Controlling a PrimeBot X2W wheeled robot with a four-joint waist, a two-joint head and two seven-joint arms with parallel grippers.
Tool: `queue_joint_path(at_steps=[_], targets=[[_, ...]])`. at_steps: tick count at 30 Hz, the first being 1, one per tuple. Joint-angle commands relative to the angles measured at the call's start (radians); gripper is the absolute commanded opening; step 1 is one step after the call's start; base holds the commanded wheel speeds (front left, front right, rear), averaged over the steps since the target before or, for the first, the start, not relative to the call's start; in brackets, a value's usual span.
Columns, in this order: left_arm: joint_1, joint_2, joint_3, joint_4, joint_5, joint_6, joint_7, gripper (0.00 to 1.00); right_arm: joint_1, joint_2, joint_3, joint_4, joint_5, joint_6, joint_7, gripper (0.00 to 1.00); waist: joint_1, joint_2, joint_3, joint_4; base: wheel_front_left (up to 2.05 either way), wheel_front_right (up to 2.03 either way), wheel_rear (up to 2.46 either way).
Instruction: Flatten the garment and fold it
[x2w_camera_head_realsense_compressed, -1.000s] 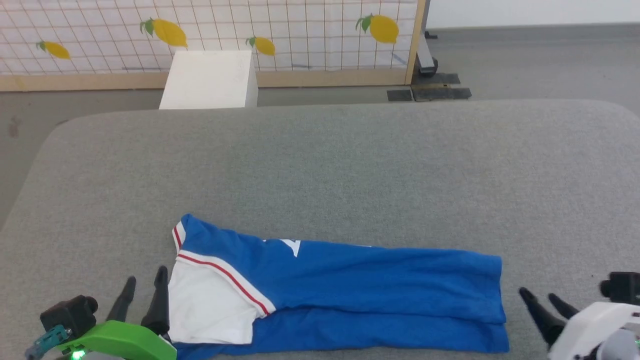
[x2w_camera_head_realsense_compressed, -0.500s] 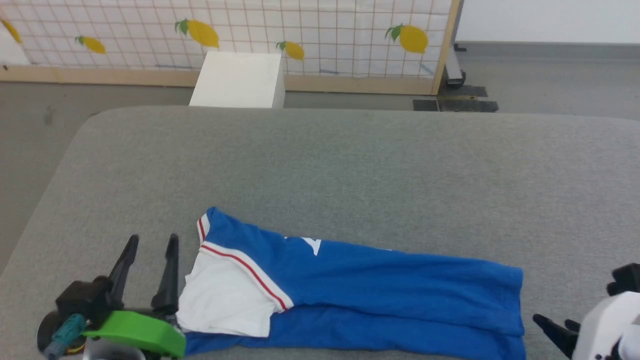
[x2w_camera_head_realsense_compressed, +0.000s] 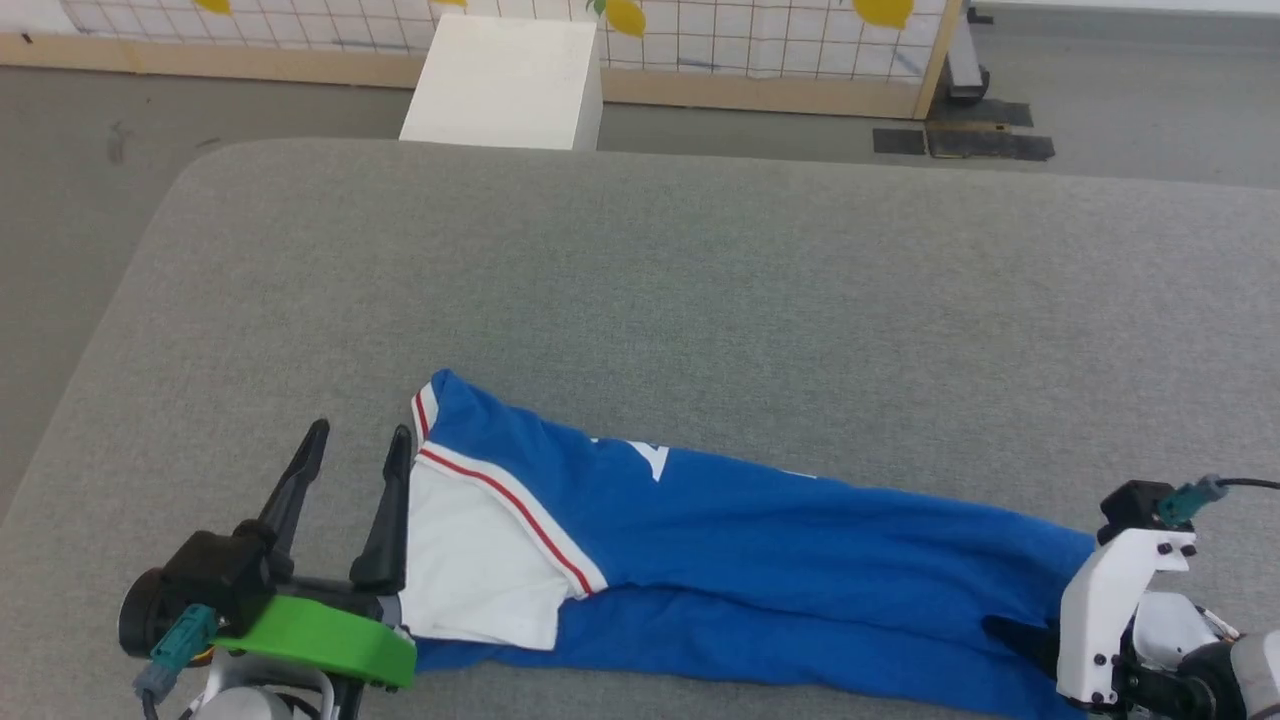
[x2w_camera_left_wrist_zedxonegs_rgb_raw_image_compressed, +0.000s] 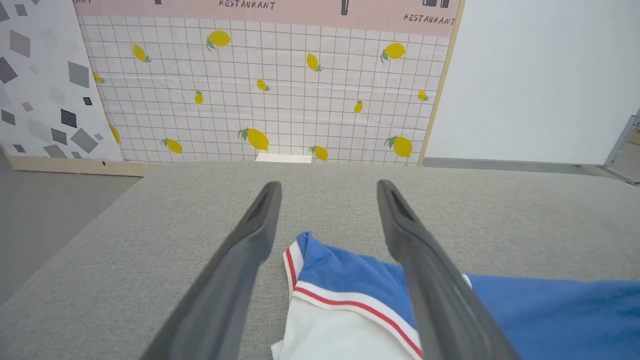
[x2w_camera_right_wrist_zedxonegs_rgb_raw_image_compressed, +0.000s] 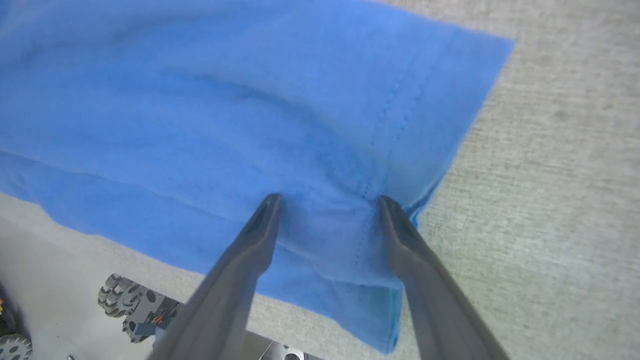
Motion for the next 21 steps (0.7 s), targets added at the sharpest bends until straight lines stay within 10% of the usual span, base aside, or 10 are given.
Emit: queue_joint_path(at_steps=[1, 2, 5, 21], targets=[[-0.017, -0.009, 0.004, 0.002, 0.021, -0.008, -0.005, 1.0, 0.007, 0.011, 0.024, 0.037, 0.007, -0.001, 0.016, 1.0, 0.0001, 0.012, 0.009, 0.009, 0.0, 0.0, 0.0], [-0.016, -0.014, 0.007, 0.006, 0.022, -0.009, -0.005, 1.0, 0.009, 0.015, 0.032, 0.057, 0.015, -0.001, 0.021, 1.0, 0.0001, 0.012, 0.01, 0.01, 0.0, 0.0, 0.0], [-0.011, -0.022, 0.012, 0.016, 0.024, -0.011, -0.005, 1.0, 0.011, 0.015, 0.058, 0.091, 0.031, -0.001, 0.029, 0.0, 0.0001, 0.012, 0.012, 0.01, 0.0, 0.0, 0.0], [0.035, -0.032, 0.055, 0.017, 0.045, 0.009, -0.005, 1.0, -0.047, -0.104, 0.139, -0.017, 0.097, -0.001, -0.048, 0.0, 0.0001, 0.012, -0.046, -0.032, 0.0, 0.0, 0.0]])
